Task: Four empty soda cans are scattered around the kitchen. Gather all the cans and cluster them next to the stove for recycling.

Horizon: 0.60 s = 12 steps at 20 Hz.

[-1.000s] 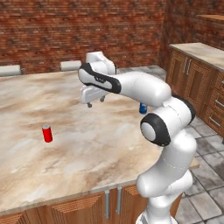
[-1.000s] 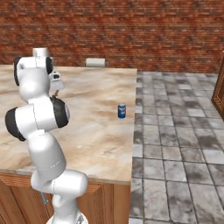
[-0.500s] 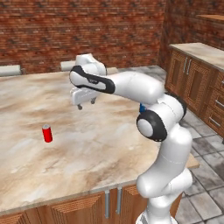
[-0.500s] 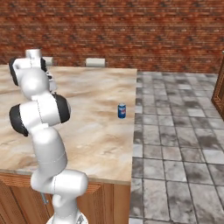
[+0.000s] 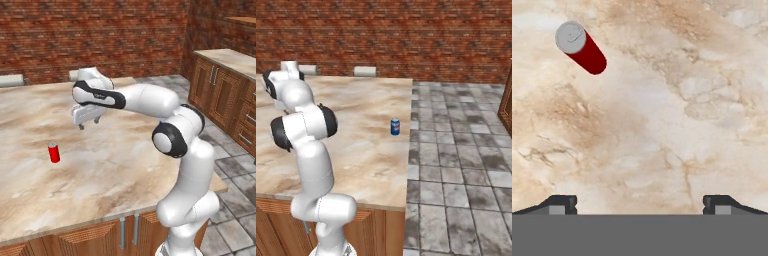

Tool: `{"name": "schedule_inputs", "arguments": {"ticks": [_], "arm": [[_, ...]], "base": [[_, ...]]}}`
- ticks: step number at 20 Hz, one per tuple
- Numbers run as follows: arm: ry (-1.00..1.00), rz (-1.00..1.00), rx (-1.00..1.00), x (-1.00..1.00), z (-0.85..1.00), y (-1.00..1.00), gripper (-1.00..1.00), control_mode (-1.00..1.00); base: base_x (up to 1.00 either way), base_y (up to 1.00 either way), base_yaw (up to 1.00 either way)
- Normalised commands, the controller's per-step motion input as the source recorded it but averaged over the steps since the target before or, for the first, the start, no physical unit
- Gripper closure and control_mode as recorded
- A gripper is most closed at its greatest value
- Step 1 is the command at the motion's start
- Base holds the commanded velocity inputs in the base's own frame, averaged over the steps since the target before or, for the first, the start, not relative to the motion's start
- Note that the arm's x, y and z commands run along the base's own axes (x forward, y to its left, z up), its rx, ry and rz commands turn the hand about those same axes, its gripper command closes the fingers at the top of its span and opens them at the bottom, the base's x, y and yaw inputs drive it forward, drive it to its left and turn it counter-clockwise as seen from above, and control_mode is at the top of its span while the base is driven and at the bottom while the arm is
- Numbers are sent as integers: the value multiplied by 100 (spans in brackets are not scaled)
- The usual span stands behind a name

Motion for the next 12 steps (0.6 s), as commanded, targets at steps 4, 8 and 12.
{"name": "schedule_inputs", "arguments": {"ticks": [4,8,12], "arm": [[0,2,2,5,-14,40,-100,-100],[0,2,0,6,-13,43,-100,-100],[0,1,0,5,-7,39,-100,-100]], "base": [[0,0,0],[0,0,0],[0,0,0]]}}
